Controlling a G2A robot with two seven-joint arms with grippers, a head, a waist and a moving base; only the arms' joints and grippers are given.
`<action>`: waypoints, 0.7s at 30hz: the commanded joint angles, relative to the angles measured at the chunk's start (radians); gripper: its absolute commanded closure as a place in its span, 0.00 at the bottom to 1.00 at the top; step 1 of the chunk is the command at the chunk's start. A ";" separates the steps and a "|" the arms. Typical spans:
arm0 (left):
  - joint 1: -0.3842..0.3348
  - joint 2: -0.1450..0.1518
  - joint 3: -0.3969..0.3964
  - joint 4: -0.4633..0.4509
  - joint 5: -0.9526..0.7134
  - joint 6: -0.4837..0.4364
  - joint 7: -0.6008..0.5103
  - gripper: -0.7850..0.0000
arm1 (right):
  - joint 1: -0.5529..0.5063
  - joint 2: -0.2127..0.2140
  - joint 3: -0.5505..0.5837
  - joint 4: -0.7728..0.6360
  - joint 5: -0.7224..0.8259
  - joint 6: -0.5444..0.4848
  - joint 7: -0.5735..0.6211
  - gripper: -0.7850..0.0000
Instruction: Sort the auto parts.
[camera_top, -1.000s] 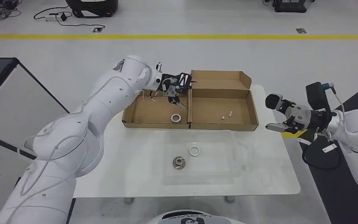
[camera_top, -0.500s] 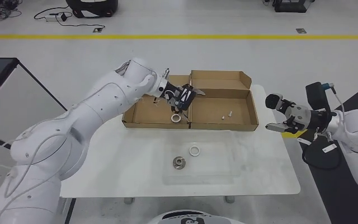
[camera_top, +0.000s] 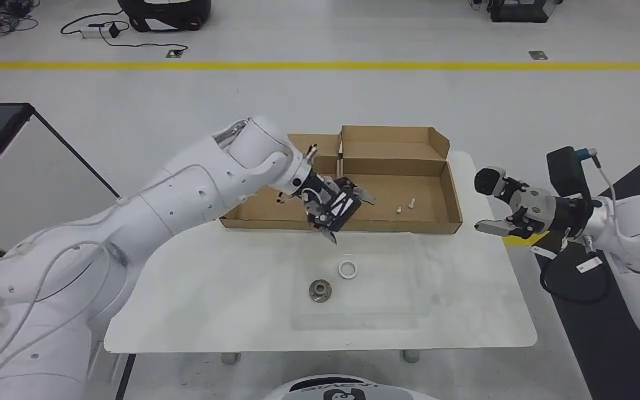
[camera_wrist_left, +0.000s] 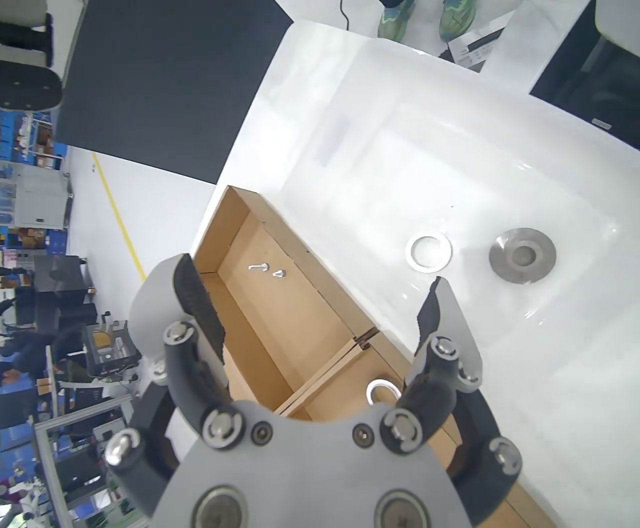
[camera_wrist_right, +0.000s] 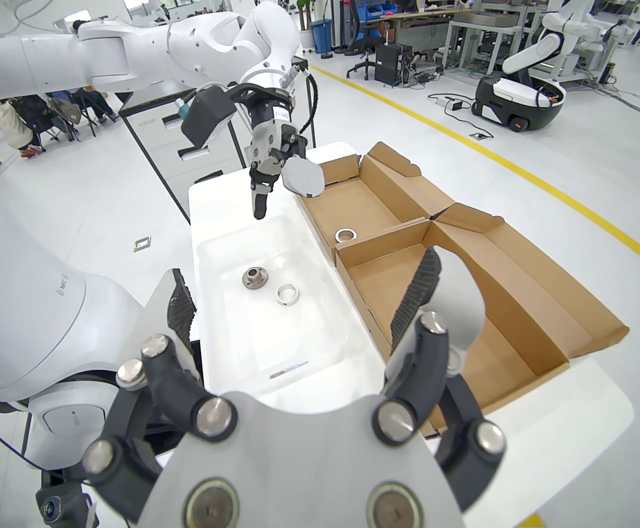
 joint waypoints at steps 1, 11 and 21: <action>0.002 0.000 0.000 -0.027 -0.020 -0.074 -0.074 0.00 | 0.000 0.000 0.000 0.000 0.000 0.000 0.000 0.00; 0.045 -0.030 0.000 0.015 0.116 -0.077 -0.101 0.00 | 0.000 0.000 0.000 0.000 0.000 0.000 0.000 0.00; 0.052 -0.079 0.000 0.069 0.181 -0.077 -0.077 0.00 | 0.000 0.000 0.000 0.000 0.000 0.000 0.000 0.00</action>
